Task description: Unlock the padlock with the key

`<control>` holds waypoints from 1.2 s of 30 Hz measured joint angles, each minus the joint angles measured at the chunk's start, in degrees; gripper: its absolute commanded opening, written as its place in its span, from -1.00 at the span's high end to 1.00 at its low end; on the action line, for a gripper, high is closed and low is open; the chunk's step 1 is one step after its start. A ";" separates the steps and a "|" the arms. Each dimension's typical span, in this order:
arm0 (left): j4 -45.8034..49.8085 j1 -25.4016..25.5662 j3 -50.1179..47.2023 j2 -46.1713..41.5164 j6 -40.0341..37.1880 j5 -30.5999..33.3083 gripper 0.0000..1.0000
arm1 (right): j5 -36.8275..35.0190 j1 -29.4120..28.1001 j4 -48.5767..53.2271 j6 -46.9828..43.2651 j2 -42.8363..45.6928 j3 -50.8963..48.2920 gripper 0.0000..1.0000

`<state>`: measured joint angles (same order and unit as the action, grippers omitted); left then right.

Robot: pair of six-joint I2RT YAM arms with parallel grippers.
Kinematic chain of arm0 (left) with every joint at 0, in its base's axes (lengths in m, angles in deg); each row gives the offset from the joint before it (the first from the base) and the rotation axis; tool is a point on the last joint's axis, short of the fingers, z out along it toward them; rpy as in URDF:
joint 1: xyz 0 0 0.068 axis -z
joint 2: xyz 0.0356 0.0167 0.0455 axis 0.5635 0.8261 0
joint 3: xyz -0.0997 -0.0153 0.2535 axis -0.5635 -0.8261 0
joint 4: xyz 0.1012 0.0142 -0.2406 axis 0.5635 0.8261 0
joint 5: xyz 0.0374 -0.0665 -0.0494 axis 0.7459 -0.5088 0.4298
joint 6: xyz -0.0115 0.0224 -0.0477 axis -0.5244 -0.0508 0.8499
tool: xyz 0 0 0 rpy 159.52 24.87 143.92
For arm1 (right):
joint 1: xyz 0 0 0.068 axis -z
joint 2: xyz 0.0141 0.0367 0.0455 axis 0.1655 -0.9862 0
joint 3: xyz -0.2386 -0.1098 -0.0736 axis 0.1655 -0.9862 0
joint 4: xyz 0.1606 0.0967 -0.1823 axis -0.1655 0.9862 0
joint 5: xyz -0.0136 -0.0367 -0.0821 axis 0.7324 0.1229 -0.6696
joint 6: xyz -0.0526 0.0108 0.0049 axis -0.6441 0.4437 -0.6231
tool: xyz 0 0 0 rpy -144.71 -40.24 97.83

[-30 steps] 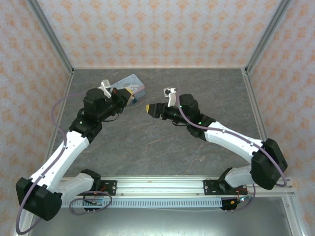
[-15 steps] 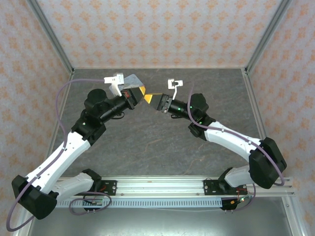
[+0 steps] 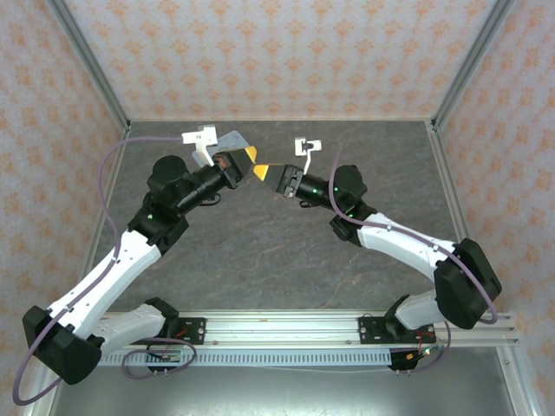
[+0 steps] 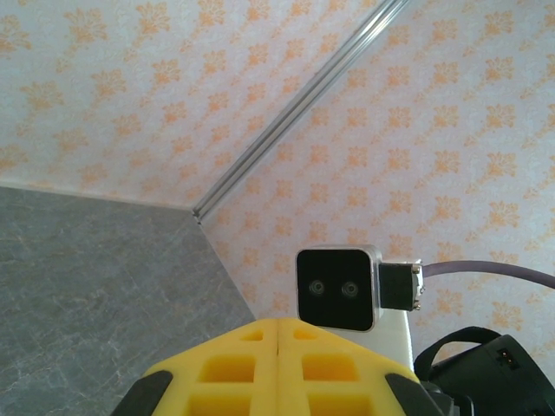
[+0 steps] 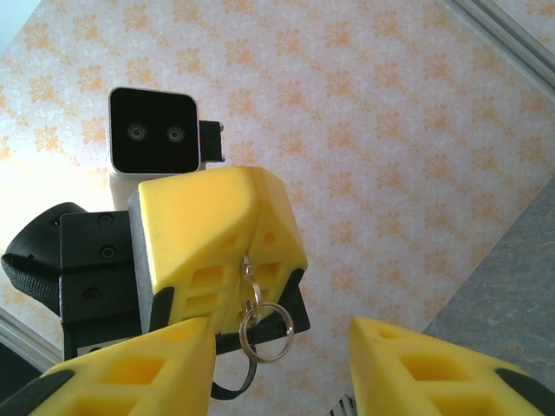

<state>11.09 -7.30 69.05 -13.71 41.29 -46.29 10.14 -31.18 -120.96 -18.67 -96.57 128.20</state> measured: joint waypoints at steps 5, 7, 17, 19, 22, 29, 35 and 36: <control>-0.31 0.00 0.00 0.00 0.00 0.00 1.00 | -0.02 0.00 -0.50 0.81 -1.16 1.09 0.26; -0.31 0.00 -0.02 0.00 0.00 0.00 1.00 | -0.02 0.00 -0.74 1.11 -1.55 1.51 0.33; -0.35 0.00 -0.48 0.13 0.46 0.68 1.00 | 0.42 0.00 -1.79 2.75 -2.51 2.03 0.86; -0.37 -0.04 -0.48 0.20 0.66 1.25 1.00 | 0.42 0.02 -1.86 2.89 -2.56 2.03 0.99; -0.24 -0.04 -0.48 0.20 0.94 1.77 0.91 | 0.39 0.00 -1.55 2.36 -2.51 2.03 1.00; 6.49 -0.04 1.20 0.37 1.05 4.61 0.30 | -1.16 0.00 7.93 -4.24 -0.04 2.03 1.00; 11.02 -1.66 3.89 0.74 2.75 5.75 0.33 | -3.34 0.00 17.42 -11.15 4.13 2.01 1.00; 11.37 -1.99 3.89 0.74 3.06 5.84 0.33 | -3.54 0.00 18.32 -11.82 4.39 2.01 1.00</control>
<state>22.46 -9.28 72.94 -12.96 44.35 -40.46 6.60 -31.18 -102.65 -30.49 -92.17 130.21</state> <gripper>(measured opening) 0.342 0.040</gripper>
